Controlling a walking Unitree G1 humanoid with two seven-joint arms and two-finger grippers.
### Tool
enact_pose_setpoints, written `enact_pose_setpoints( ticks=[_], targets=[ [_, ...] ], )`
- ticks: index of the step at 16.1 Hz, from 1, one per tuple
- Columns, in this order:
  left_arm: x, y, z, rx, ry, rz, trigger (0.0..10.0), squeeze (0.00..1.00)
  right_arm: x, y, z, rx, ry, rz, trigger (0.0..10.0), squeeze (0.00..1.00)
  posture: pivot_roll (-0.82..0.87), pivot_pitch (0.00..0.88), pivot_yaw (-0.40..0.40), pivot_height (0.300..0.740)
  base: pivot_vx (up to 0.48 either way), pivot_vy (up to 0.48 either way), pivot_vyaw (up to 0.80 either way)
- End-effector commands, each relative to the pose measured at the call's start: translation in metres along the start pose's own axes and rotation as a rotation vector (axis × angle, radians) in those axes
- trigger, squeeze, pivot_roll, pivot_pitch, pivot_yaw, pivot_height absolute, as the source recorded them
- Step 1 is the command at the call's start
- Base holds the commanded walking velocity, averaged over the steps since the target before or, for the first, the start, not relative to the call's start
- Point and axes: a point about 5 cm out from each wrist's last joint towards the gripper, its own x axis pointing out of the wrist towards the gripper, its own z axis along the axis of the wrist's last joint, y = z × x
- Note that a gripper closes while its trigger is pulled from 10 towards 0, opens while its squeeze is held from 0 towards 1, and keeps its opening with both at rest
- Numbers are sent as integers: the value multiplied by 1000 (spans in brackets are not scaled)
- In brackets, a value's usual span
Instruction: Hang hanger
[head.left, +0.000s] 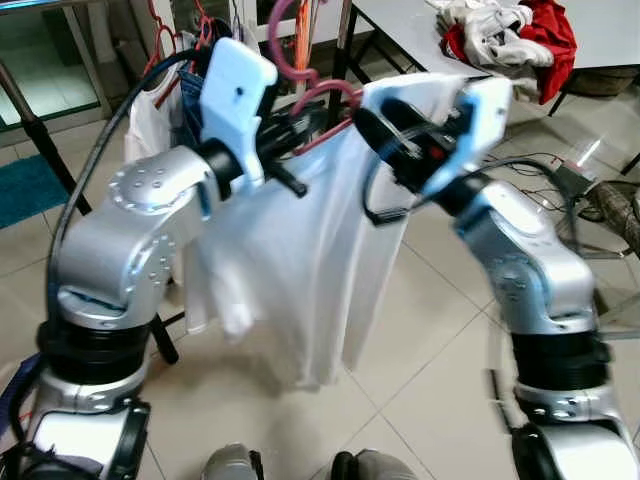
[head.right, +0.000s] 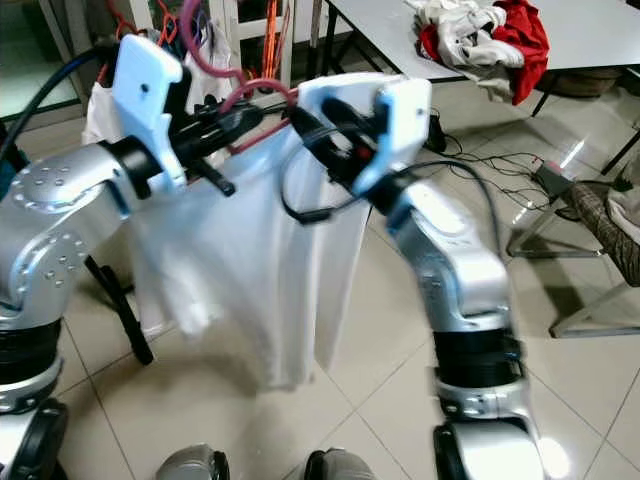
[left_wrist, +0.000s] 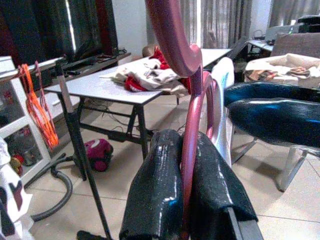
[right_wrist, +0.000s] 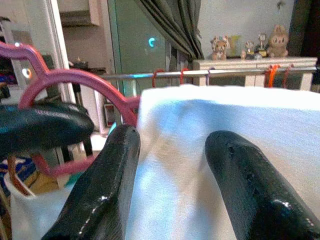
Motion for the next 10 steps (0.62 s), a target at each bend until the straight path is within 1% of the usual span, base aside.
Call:
enact_pose_setpoints(
  ticks=[1,4,6,10],
  targets=[
    [0,-4,5,8,-22,-32,10000,0,-2,3,1,2,14,51,10000,0,-5,37,-74,740,0,0,0],
    [0,-1,6,9,-24,-11,10000,0,-7,-1,6,-18,-2,64,10000,0,-5,38,-73,740,0,0,0],
    [1,-1,6,8,-25,-15,10000,0,-8,-2,6,-17,-4,59,10000,0,-5,39,-71,740,0,0,0],
    [1,-3,6,6,-25,-26,10000,0,-4,-3,9,8,-52,-4,10000,0,-4,40,-72,740,0,0,0]
  ],
)
